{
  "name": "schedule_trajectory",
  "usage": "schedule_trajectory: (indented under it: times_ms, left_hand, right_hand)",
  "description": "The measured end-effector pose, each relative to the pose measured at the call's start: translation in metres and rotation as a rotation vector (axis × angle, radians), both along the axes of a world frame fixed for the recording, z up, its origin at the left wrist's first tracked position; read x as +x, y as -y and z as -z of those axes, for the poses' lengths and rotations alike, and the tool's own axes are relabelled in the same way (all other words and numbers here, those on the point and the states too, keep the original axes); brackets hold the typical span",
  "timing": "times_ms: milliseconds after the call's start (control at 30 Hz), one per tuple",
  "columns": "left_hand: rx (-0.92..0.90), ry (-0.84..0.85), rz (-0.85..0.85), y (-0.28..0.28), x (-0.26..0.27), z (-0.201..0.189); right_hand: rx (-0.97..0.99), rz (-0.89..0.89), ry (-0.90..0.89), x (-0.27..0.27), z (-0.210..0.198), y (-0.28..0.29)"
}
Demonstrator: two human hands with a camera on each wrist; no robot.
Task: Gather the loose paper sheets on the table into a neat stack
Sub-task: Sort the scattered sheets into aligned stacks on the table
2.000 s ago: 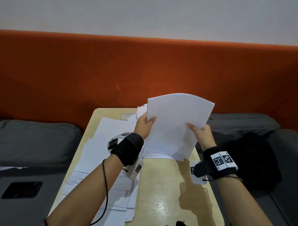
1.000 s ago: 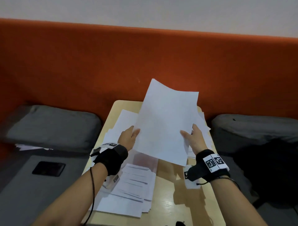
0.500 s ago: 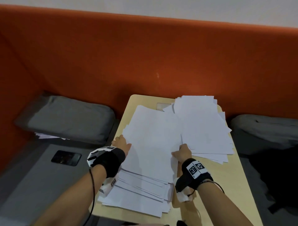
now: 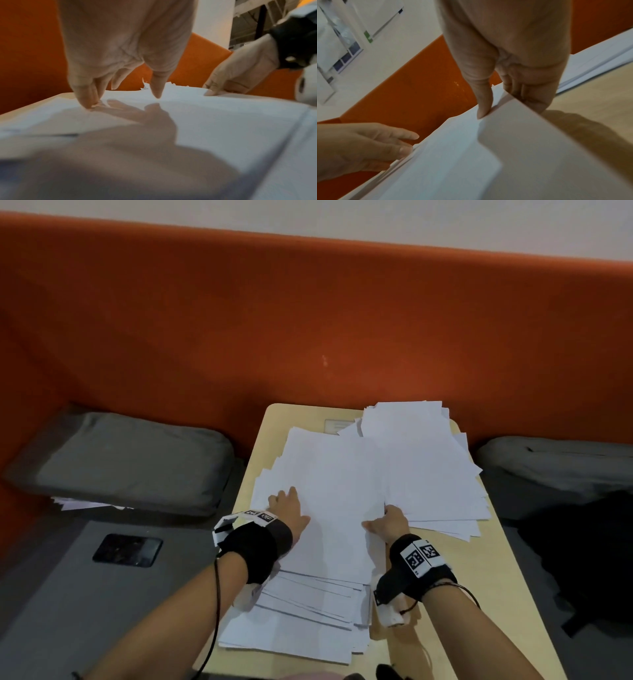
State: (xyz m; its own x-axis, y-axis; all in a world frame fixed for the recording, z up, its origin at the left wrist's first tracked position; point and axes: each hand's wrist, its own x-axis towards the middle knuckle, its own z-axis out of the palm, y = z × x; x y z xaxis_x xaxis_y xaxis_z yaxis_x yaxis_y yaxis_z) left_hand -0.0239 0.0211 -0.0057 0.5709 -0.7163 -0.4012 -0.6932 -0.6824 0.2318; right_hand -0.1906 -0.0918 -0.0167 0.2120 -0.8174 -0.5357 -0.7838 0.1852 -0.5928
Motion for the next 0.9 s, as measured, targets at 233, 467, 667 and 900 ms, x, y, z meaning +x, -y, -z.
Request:
schedule_trajectory:
  times_ms: [233, 467, 667, 900]
  left_hand:
    - [-0.039, -0.134, -0.150, 0.010, 0.038, -0.006]
    - [-0.115, -0.233, -0.271, 0.026, 0.059, -0.021]
    - [-0.201, -0.311, -0.389, 0.035, 0.072, -0.014]
    - [-0.345, -0.316, -0.460, 0.050, 0.079, -0.008]
  right_hand:
    - [-0.002, -0.032, 0.028, -0.015, -0.005, 0.002]
    - [-0.025, -0.107, 0.028, -0.010, -0.011, 0.002]
    - [-0.029, -0.115, -0.051, -0.004, 0.000, 0.003]
    - [0.000, -0.147, -0.116, -0.002, 0.004, 0.015]
